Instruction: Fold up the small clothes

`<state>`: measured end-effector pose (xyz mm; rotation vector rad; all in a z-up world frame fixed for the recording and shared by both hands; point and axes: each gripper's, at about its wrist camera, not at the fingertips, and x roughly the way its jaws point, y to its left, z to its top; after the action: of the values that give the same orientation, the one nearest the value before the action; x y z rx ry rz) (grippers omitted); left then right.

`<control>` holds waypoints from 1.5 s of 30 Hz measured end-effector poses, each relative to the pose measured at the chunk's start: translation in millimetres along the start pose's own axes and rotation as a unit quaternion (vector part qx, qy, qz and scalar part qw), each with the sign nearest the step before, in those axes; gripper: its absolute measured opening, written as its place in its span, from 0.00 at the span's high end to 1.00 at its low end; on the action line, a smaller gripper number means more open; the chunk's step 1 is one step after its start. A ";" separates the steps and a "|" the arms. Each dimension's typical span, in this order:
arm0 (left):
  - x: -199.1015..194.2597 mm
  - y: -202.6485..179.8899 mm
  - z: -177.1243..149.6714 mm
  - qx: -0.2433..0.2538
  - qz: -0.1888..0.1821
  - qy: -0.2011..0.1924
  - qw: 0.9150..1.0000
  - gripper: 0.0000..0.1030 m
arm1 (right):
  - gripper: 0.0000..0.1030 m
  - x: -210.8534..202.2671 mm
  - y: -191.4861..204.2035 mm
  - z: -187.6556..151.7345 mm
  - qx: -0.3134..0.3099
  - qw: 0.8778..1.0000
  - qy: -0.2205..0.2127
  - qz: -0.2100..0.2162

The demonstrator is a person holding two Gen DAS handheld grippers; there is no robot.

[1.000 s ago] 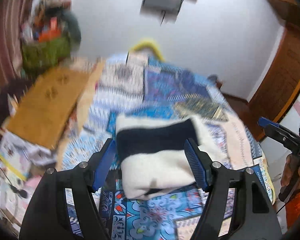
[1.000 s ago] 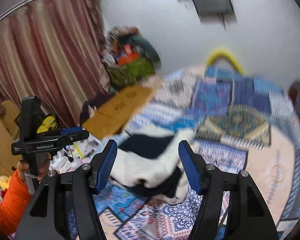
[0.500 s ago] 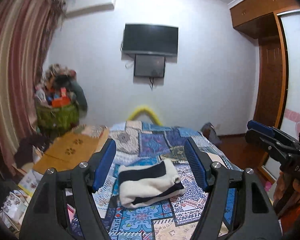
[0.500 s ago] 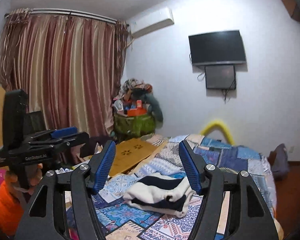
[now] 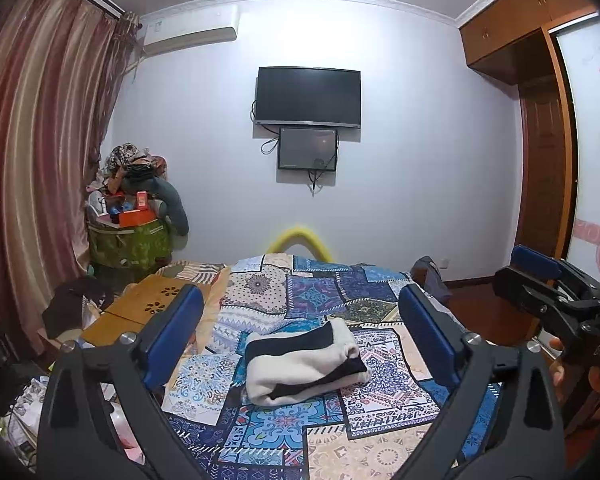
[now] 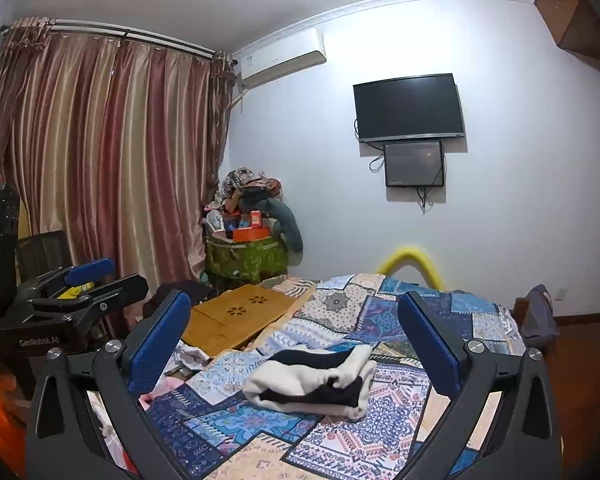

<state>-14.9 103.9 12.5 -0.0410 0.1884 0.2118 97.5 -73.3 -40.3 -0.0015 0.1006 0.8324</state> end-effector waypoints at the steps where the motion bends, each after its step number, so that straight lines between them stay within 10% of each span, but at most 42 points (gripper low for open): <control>1: 0.1 -0.1 -0.5 0.001 0.001 0.000 1.000 0.04 | 0.00 -0.5 0.6 -0.7 -0.001 1.000 0.000 -0.001; 45: 4.1 -3.9 -6.7 -0.002 -0.002 0.006 1.000 0.00 | 0.00 -9.2 3.4 -7.0 0.004 1.000 0.016 -0.014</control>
<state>-11.4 100.6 5.2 -0.0474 0.1997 0.2079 88.2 -78.1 -46.3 -0.0082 0.1349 0.8049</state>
